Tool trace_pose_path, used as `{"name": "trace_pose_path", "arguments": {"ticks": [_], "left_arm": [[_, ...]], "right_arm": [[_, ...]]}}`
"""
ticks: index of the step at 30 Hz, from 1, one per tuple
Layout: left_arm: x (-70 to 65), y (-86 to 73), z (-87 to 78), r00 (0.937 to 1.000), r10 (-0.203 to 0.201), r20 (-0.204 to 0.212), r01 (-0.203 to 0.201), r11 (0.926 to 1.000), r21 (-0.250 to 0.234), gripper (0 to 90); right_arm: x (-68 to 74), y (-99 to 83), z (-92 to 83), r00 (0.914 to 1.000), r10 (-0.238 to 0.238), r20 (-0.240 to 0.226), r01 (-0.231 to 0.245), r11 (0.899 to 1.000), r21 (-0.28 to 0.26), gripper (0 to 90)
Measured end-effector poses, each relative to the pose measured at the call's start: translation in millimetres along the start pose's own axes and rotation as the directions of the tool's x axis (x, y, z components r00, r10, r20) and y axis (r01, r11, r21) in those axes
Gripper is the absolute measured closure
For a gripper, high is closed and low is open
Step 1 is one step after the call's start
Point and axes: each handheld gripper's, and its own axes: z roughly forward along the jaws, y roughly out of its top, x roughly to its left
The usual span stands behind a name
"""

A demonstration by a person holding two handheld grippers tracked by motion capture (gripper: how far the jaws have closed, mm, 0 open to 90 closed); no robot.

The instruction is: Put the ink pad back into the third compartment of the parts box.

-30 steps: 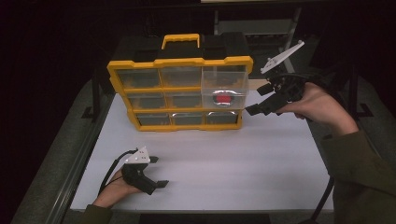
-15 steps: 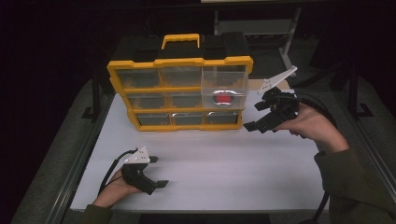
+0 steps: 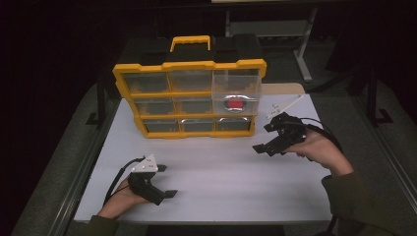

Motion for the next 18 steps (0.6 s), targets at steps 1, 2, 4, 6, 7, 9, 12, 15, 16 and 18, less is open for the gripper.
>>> {"name": "trace_pose_path", "arguments": {"ticks": [1,2,4,6,7,9,12,15,16,18], "left_arm": [[0.1,-0.1,0.1,1.0,0.0,0.0,0.0,1.0,0.0,0.0],[0.1,-0.1,0.1,1.0,0.0,0.0,0.0,1.0,0.001,0.0],[-0.1,-0.1,0.2,1.0,0.0,0.001,0.0,1.0,0.001,0.0],[-0.4,0.0,0.2,1.0,-0.001,0.001,0.001,1.0,0.0,0.0],[-0.4,0.0,0.2,1.0,-0.001,0.001,0.001,1.0,0.0,0.0],[-0.4,-0.1,0.2,1.0,-0.002,0.001,0.002,1.0,0.0,0.0],[-0.2,-0.1,0.0,1.0,0.001,0.001,-0.001,1.0,0.001,0.0],[0.2,-0.1,-0.1,1.0,0.003,0.002,-0.003,1.0,0.001,0.0],[0.2,-0.1,-0.2,1.0,0.003,0.001,-0.003,1.0,0.001,0.0],[0.2,0.1,-0.7,1.0,0.004,0.0,-0.004,1.0,0.002,0.0]], "right_arm": [[1.0,-2.4,2.2,1.0,0.0,0.003,0.0,1.0,-0.002,12.5],[1.2,-5.0,4.6,1.0,-0.007,0.004,0.007,1.0,-0.006,12.3],[2.8,-10.4,9.7,1.0,0.002,0.0,-0.002,1.0,-0.004,12.2],[3.8,-15.4,14.4,1.0,0.0,0.004,0.0,1.0,-0.015,12.2],[4.9,-17.9,16.7,1.0,0.002,0.007,-0.002,1.0,-0.017,12.2],[6.7,-22.9,22.0,0.9998,-0.009,0.015,0.009,1.0,-0.021,12.2],[10.3,-29.8,28.9,0.9997,-0.01,0.02,0.01,1.0,-0.019,12.2],[13.3,-36.6,35.8,0.9998,-0.008,0.018,0.008,1.0,-0.022,12.2],[14.3,-38.7,38.0,0.9998,-0.006,0.018,0.006,1.0,-0.019,12.2],[16.5,-42.6,42.3,0.9996,-0.006,0.028,0.006,1.0,-0.02,12.1]]}}
